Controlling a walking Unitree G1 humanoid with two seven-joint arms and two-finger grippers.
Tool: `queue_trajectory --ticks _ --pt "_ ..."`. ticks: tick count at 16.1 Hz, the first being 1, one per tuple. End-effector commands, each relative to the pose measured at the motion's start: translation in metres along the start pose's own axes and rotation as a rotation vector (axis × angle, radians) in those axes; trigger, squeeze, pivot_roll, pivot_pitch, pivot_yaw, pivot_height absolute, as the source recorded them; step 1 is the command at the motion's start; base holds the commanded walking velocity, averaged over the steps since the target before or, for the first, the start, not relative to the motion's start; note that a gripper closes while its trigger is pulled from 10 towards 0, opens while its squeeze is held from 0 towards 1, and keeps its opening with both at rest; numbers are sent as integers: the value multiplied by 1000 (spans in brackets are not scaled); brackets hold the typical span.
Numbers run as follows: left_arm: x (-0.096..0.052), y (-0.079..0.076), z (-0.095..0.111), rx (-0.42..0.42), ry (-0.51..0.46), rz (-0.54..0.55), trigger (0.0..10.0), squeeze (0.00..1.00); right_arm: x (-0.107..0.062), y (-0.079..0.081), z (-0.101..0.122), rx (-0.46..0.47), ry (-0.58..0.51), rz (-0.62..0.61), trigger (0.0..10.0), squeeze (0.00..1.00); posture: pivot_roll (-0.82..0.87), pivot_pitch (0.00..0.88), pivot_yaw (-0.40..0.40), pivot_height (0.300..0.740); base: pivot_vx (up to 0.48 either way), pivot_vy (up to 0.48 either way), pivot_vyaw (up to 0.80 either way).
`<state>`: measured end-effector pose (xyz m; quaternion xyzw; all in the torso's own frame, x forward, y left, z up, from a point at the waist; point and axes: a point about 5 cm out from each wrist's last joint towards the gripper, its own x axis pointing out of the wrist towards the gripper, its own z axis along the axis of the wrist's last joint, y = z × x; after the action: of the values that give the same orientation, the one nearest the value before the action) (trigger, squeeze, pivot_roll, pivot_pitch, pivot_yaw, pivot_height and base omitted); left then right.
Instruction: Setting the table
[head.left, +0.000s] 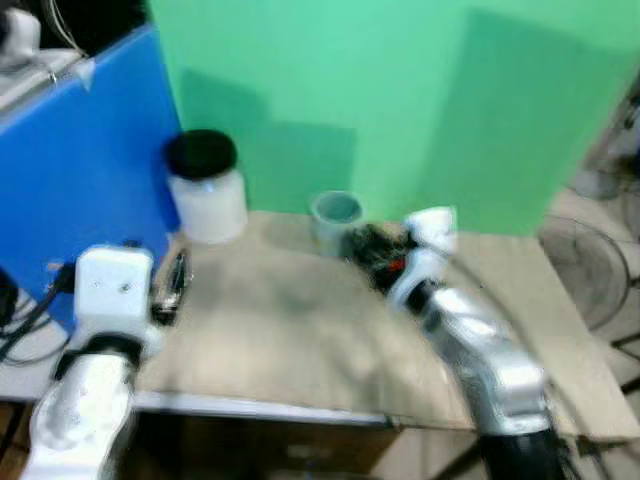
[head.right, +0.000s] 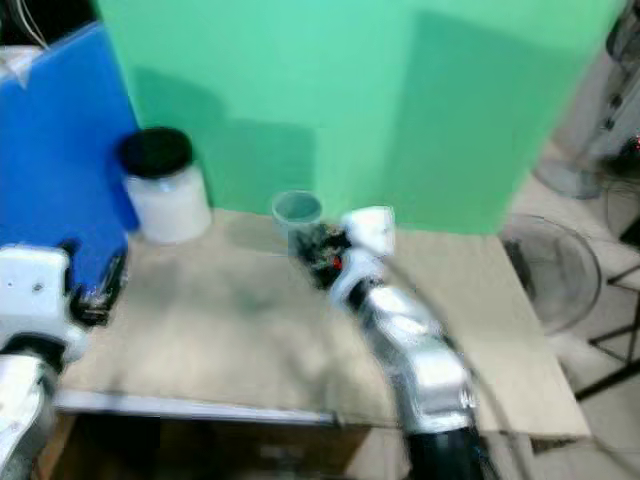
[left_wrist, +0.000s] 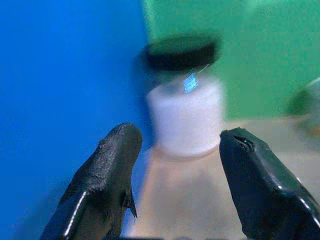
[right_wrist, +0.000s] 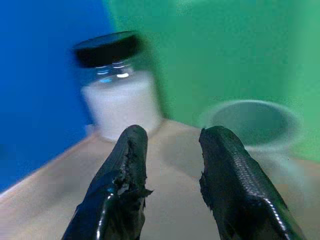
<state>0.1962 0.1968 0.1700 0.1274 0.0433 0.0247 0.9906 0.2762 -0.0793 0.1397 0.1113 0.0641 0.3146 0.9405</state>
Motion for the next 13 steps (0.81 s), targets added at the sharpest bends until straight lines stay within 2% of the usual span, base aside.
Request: queue_trajectory --ticks 1,2,5,8,10,11,13 --pt "0 -9 0 -5 5 -66 10000 0 -4 -10 0 -8 10 -12 10000 867 42 0 -1 740 0 0 0" --pt "0 -12 0 -8 -2 -106 10000 0 -3 -10 -2 -40 23 11 10000 1000 41 0 -2 740 0 0 0" --pt "3 -13 1 0 -3 -176 10000 0 8 -14 4 -57 0 36 10000 1000 30 10 2 740 0 0 0" --pt "5 -17 2 -30 5 -293 10000 0 22 -25 12 -94 -11 68 10000 1000 23 10 -1 740 0 0 0" --pt "7 -22 3 -27 7 -390 10000 0 36 -35 17 -133 5 102 10000 1000 21 13 -3 740 0 0 0" --pt "7 -27 5 -34 2 -459 10000 0 46 -39 18 -195 48 172 10000 1000 14 15 2 740 0 0 0" --pt "5 -32 8 -51 -4 -511 10000 0 52 -44 22 -226 61 188 10000 1000 14 17 -3 740 0 0 0"
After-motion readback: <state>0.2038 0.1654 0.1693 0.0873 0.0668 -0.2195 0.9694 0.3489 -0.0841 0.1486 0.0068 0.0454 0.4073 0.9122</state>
